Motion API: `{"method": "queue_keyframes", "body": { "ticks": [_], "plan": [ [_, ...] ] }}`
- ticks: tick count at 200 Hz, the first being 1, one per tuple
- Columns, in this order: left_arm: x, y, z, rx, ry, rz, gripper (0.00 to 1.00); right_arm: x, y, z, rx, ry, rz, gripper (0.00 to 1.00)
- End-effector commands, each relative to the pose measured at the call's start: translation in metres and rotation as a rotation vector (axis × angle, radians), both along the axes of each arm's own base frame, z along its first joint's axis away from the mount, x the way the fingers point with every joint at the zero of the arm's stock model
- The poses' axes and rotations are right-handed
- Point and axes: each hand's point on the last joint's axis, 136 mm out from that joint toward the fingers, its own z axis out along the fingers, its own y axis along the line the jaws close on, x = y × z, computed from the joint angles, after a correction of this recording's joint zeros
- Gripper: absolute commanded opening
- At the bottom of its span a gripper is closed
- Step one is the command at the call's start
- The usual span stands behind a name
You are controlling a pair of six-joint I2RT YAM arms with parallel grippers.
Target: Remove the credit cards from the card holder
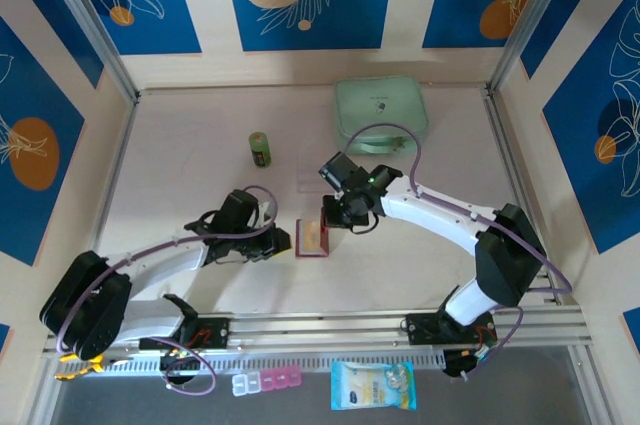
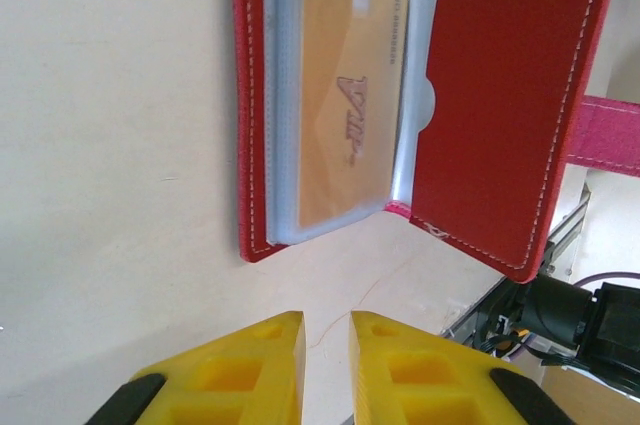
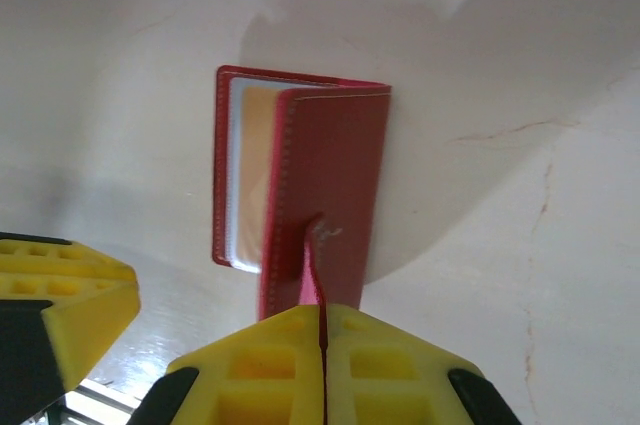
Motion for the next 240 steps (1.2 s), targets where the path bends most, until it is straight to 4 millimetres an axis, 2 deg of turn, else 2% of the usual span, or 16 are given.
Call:
{"method": "queue_keyframes", "body": {
  "ticks": [1,69,148,209,240],
  "plan": [
    [0.003,-0.006,0.005,-0.032,-0.013,-0.017,0.18,-0.004,-0.011,-0.001,-0.017,-0.007,0.006,0.0],
    [0.004,-0.012,-0.001,-0.024,0.006,-0.022,0.18,-0.008,-0.027,-0.013,-0.023,0.01,-0.021,0.0],
    [0.003,-0.02,-0.01,-0.01,0.03,-0.029,0.18,-0.021,-0.048,-0.043,-0.062,0.065,-0.034,0.0],
    [0.003,-0.031,-0.016,-0.002,0.044,-0.048,0.17,-0.022,-0.054,-0.062,-0.072,0.097,-0.036,0.05],
    [0.003,-0.029,-0.02,0.017,0.047,-0.041,0.16,-0.017,-0.053,-0.065,-0.075,0.093,-0.028,0.05]
  ]
}}
